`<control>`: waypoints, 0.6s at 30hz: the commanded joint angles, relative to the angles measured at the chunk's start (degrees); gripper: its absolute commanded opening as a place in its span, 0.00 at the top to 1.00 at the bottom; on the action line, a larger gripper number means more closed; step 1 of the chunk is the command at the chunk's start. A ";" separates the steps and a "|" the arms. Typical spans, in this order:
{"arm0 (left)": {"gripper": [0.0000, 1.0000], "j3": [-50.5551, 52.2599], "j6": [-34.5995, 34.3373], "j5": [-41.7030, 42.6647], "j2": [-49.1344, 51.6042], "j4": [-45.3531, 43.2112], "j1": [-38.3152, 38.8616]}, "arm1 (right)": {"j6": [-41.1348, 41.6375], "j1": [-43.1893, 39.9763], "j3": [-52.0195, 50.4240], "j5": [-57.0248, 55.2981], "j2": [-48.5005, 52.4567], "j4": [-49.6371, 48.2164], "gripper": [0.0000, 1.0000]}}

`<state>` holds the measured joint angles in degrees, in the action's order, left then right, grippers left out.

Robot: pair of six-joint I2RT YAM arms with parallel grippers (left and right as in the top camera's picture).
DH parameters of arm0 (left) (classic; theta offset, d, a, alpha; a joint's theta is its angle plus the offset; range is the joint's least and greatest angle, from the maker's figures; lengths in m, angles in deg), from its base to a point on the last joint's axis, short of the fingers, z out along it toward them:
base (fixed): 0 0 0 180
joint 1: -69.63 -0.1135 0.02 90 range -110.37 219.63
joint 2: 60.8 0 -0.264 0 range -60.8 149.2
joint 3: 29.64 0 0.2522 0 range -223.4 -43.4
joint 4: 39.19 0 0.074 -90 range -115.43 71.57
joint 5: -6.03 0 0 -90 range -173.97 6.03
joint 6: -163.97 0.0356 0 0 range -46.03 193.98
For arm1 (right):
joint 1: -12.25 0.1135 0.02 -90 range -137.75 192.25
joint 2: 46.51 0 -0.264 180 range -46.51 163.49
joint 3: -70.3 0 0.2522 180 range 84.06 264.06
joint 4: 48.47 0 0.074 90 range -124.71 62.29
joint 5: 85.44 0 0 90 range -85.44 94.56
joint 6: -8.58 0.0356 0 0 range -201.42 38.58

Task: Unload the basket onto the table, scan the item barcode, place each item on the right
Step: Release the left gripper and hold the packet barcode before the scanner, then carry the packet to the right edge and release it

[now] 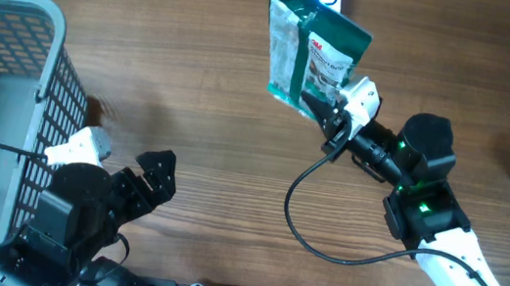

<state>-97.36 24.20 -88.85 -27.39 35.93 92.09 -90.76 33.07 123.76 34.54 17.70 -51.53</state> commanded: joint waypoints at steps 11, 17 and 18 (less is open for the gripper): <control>0.00 -0.02 1.18 -1.03 -0.28 0.00 0.35 | -14.67 -1.86 2.67 -16.46 12.11 -16.96 0.96; 0.00 -0.02 1.18 -1.03 -0.28 -0.02 0.35 | -25.42 -4.68 22.60 -18.82 40.33 -23.04 0.96; 0.00 -0.02 1.18 -1.03 -0.28 -0.02 0.35 | -29.66 -4.72 27.26 -21.22 44.74 -23.02 0.96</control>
<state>-97.31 24.20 -88.85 -27.34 35.98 92.20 -110.78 28.89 142.14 18.04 55.05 -73.89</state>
